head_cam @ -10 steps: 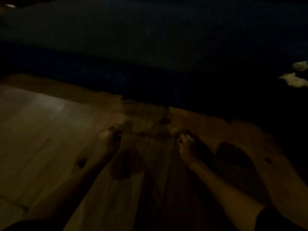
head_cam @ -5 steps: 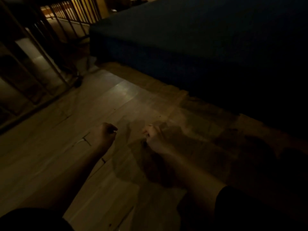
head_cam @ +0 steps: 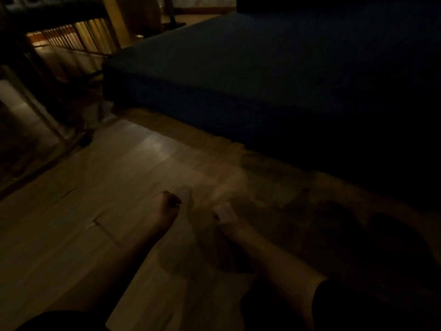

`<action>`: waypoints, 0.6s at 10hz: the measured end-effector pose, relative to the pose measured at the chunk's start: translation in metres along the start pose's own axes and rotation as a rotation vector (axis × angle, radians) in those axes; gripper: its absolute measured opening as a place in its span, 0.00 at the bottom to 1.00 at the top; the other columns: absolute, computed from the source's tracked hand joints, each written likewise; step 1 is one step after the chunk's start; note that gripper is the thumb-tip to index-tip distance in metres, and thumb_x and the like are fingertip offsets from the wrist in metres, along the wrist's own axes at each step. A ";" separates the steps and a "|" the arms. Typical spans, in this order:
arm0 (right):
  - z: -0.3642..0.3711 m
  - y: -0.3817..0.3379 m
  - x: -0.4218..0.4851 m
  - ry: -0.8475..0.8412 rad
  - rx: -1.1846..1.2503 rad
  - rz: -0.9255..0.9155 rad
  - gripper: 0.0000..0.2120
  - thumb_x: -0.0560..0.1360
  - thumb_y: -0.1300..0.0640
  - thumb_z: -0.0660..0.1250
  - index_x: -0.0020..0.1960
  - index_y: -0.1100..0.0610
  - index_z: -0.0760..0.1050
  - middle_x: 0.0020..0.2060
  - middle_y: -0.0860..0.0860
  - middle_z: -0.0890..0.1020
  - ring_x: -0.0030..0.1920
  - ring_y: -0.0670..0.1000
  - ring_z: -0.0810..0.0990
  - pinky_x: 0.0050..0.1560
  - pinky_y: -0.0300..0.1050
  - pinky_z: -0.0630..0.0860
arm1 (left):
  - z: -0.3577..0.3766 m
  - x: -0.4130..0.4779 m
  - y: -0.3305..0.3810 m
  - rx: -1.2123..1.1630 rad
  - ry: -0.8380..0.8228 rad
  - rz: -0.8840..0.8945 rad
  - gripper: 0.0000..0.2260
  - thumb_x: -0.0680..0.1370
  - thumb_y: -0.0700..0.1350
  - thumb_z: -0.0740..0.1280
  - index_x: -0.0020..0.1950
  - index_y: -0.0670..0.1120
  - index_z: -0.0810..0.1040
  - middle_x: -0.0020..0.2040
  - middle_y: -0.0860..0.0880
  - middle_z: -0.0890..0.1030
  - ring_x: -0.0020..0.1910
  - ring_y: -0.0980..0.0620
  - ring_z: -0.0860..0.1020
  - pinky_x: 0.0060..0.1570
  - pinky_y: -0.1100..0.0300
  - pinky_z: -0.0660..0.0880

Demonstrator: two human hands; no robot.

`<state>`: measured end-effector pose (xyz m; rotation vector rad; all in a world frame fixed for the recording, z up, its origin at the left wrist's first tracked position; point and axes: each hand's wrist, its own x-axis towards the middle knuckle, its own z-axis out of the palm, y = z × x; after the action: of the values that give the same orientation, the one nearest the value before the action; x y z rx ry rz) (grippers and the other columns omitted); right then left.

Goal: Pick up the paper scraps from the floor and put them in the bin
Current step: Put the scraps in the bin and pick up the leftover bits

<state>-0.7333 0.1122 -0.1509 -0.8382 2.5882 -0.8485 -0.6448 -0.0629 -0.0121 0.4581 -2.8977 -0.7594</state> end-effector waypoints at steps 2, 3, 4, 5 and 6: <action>-0.237 0.024 -0.107 0.090 -0.189 0.146 0.09 0.72 0.62 0.64 0.48 0.65 0.78 0.51 0.62 0.79 0.53 0.60 0.77 0.54 0.51 0.74 | 0.029 0.013 0.180 -0.005 -0.155 0.343 0.06 0.74 0.39 0.67 0.47 0.49 0.81 0.49 0.47 0.82 0.51 0.47 0.80 0.49 0.57 0.74; -0.341 0.063 -0.170 0.238 -0.224 0.249 0.07 0.72 0.64 0.66 0.49 0.62 0.78 0.52 0.58 0.77 0.52 0.56 0.77 0.55 0.51 0.77 | 0.053 0.015 0.289 -0.109 -0.183 0.506 0.06 0.71 0.33 0.70 0.45 0.40 0.83 0.47 0.42 0.83 0.48 0.43 0.81 0.45 0.60 0.72; -0.430 0.109 -0.234 0.363 -0.228 0.416 0.07 0.70 0.64 0.68 0.47 0.62 0.80 0.50 0.60 0.80 0.51 0.58 0.79 0.55 0.51 0.77 | 0.065 0.003 0.393 -0.080 -0.294 0.653 0.10 0.72 0.32 0.67 0.45 0.46 0.81 0.45 0.54 0.77 0.45 0.57 0.78 0.45 0.68 0.72; -0.505 0.143 -0.294 0.556 -0.154 0.572 0.06 0.70 0.64 0.70 0.47 0.63 0.81 0.49 0.61 0.83 0.51 0.58 0.81 0.56 0.51 0.77 | 0.072 -0.013 0.485 -0.047 -0.328 0.796 0.08 0.73 0.33 0.66 0.48 0.42 0.81 0.46 0.49 0.79 0.45 0.57 0.77 0.45 0.67 0.72; -0.560 0.161 -0.340 0.598 -0.120 0.611 0.06 0.70 0.64 0.71 0.46 0.63 0.81 0.49 0.61 0.83 0.50 0.56 0.81 0.55 0.51 0.78 | 0.077 -0.028 0.556 -0.001 -0.323 0.877 0.07 0.73 0.35 0.65 0.47 0.38 0.82 0.47 0.41 0.83 0.47 0.49 0.80 0.45 0.66 0.71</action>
<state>-0.7777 0.6739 0.2201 0.2570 3.1383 -0.8367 -0.7771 0.4428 0.1955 -0.9632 -2.8922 -0.6996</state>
